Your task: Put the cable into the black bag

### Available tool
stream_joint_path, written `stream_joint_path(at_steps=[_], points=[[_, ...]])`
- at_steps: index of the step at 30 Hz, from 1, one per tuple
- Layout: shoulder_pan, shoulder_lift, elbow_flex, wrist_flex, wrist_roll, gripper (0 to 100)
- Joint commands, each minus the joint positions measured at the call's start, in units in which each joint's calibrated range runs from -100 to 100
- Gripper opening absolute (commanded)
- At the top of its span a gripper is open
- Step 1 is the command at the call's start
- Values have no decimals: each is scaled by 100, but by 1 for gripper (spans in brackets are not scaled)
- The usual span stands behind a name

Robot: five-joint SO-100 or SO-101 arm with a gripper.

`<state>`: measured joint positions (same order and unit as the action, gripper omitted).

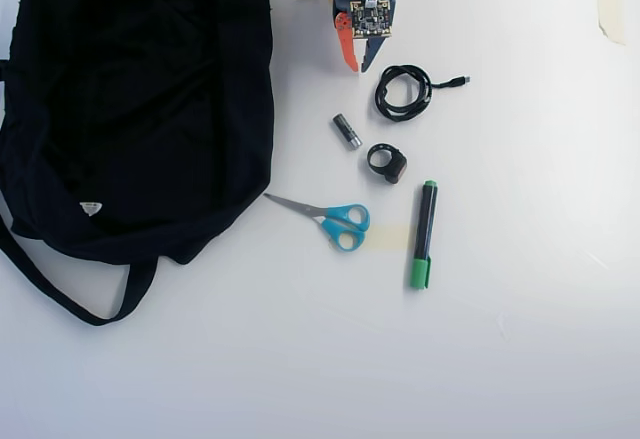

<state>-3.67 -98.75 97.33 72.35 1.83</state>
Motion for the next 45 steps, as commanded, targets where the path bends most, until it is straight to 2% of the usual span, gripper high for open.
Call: stream_joint_path(at_steps=[1,5,10,22,24,27,30,45], points=[[-29,-58,204,-17,0,2],[-37,-50,159,-250,53,2],[-238,365,-191,-1361,58,2],[-403,3295,-3057,-3617,0,2],[-418,3859,-3425,-4186,-10,2],[-530,4963,-4198,-5719,-10,2],[-620,5718,-4872,-6503,-10,2],[-612,8888,-8753,-6546,6,2]])
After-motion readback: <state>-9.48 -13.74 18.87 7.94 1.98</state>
